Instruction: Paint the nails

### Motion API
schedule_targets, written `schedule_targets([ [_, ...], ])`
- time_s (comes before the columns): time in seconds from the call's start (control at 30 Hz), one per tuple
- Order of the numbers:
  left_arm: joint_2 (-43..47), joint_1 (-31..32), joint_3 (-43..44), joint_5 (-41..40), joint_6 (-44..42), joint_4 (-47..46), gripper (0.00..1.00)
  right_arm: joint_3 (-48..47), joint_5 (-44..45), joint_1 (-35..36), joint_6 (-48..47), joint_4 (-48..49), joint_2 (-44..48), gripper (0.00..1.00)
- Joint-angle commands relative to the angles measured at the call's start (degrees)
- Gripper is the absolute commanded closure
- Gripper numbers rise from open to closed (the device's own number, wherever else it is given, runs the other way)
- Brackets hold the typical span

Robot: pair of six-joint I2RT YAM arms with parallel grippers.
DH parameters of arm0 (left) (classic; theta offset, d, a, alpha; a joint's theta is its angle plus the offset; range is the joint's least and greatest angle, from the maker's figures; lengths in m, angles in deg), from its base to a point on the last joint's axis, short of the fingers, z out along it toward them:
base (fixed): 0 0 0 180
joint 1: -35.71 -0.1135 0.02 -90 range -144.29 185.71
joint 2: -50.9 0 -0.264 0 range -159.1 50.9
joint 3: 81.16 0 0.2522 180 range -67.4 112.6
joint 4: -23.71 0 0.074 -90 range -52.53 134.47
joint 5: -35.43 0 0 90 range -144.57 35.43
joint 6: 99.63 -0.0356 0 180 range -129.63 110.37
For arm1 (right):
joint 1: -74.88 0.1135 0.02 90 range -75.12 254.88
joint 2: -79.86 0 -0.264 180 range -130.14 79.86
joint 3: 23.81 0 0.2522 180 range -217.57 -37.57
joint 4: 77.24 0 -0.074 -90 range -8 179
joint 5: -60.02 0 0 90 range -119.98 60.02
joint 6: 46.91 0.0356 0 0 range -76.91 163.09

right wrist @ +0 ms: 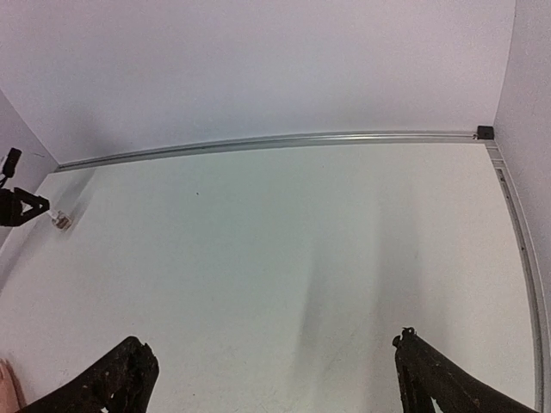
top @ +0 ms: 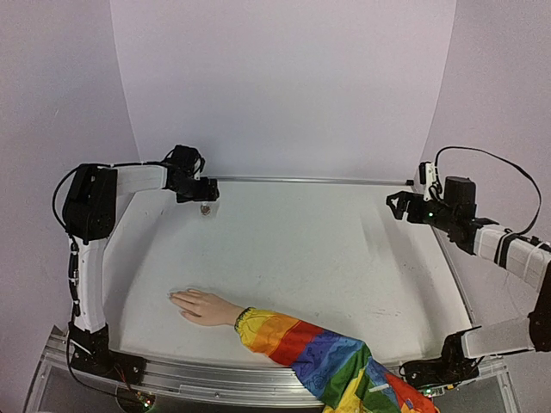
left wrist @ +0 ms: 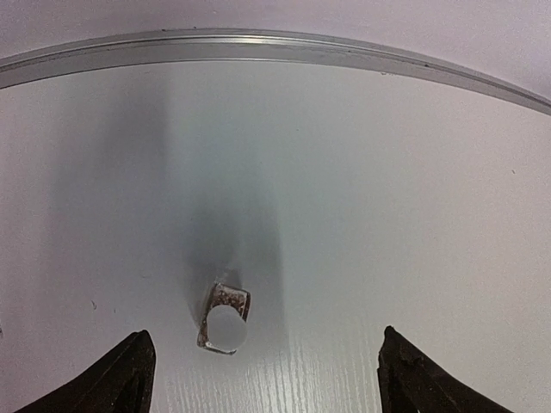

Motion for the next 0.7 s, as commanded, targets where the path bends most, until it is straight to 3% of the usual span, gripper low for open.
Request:
schedule_targets([
  [0.0, -2.9, 0.2, 7.9, -2.3, -1.3, 5.1, 0.10, -2.4, -4.4, -0.4, 1.1, 1.4, 3.5, 0.02],
  [0.33, -6.4, 0.5, 13.8, -3.5, -1.2, 11.1, 0.45, -3.2, -6.5, -0.4, 2.1, 1.4, 5.6, 0.02],
  [0.67, -9.2, 0.9, 17.8, -6.2, -3.1, 14.5, 0.61, -2.9, -6.9, -0.4, 2.8, 1.3, 6.5, 0.02],
])
